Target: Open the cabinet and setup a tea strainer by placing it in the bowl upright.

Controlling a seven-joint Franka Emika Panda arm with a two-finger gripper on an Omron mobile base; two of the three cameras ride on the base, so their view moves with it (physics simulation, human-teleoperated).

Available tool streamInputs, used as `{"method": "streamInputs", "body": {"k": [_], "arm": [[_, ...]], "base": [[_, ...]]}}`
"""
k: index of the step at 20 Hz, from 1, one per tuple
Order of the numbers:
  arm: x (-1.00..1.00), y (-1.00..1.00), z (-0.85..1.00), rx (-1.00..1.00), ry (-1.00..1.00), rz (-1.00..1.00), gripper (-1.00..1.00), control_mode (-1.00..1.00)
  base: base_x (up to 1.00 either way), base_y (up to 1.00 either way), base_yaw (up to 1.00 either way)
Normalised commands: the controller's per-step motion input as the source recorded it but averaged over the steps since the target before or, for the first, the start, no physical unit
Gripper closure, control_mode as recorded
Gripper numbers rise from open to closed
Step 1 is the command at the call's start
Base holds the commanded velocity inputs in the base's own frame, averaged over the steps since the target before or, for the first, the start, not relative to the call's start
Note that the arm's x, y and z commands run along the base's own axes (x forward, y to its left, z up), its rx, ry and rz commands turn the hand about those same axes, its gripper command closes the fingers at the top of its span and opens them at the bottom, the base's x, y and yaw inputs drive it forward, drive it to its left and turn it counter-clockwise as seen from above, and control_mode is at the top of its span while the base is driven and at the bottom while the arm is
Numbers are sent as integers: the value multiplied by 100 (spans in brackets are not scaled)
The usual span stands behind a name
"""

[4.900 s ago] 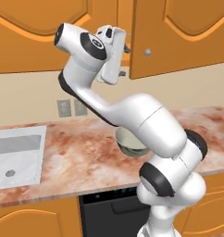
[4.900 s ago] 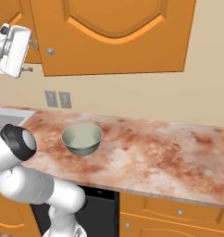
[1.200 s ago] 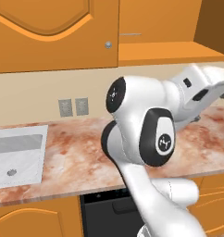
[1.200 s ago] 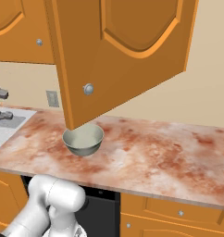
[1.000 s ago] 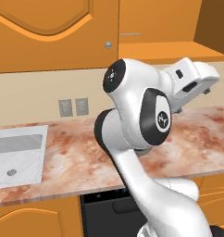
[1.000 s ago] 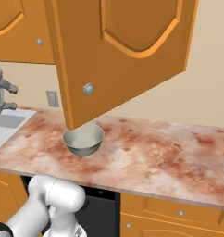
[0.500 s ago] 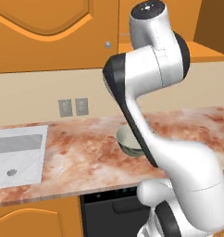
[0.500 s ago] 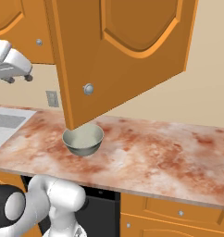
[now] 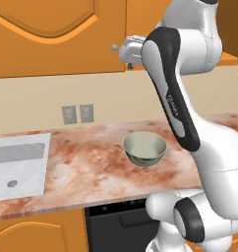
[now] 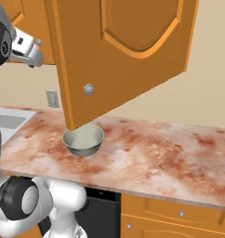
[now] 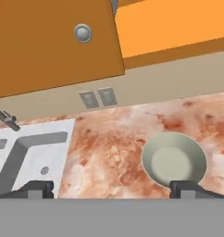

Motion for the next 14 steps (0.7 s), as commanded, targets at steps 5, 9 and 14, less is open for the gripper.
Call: {"method": "streamInputs", "body": {"k": [5,9,14], "arm": [[15,20,52,-24,-1,-1,-100,-100],[13,19,86,-39,9,-6,-100,-100],[14,-5,30,-7,-24,15,-100,-100]], "base": [[0,0,0],[0,0,0],[0,0,0]]}}
